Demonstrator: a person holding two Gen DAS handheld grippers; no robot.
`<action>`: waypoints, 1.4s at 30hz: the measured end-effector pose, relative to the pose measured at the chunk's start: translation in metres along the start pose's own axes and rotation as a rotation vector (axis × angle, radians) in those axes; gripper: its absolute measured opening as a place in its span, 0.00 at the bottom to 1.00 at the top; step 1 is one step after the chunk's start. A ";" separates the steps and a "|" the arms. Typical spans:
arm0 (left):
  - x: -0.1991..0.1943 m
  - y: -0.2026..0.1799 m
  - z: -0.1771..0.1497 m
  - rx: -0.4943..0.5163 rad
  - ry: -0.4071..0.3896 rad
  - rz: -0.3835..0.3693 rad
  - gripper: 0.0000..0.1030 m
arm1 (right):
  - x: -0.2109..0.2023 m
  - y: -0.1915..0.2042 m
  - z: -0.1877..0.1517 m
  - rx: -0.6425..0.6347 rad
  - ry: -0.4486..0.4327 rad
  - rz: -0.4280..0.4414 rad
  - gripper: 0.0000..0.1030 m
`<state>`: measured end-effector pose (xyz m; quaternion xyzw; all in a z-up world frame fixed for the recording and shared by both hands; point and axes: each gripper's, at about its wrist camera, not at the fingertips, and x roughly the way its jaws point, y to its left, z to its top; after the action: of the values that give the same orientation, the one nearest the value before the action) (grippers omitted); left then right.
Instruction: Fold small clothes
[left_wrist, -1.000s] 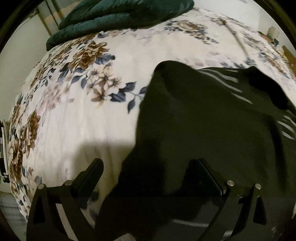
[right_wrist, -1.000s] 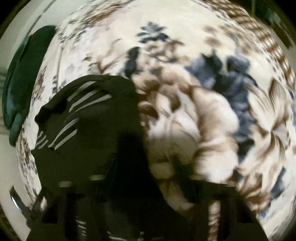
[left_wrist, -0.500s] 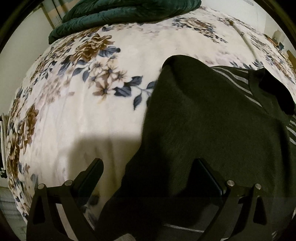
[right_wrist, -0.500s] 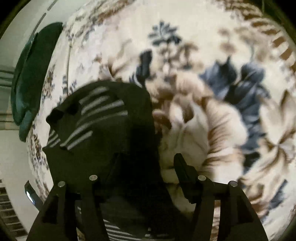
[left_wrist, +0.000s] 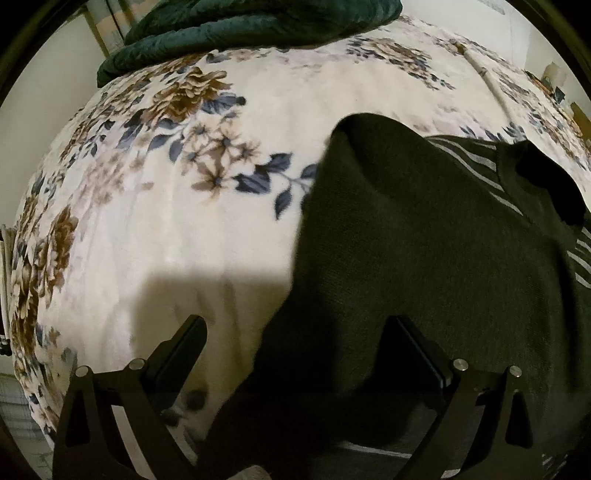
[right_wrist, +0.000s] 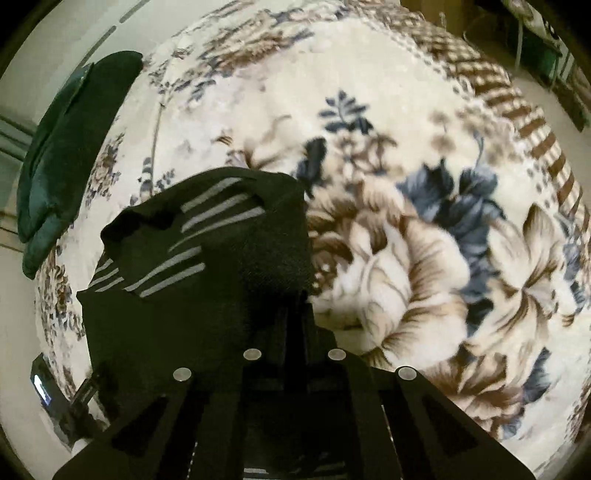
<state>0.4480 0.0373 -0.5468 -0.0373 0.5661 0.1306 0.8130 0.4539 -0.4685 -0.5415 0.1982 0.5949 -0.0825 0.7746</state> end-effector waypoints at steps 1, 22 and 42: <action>0.000 0.002 0.001 -0.005 -0.002 -0.001 0.98 | 0.000 -0.001 0.003 0.000 -0.010 -0.025 0.05; -0.053 0.016 -0.026 0.020 -0.059 -0.047 0.98 | 0.008 -0.038 -0.027 0.068 0.238 0.004 0.50; -0.163 -0.225 -0.335 0.292 0.289 -0.275 0.98 | -0.088 -0.183 -0.054 -0.119 0.361 0.098 0.56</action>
<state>0.1475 -0.2768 -0.5338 -0.0146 0.6789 -0.0713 0.7306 0.3149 -0.6220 -0.5072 0.1924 0.7175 0.0275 0.6689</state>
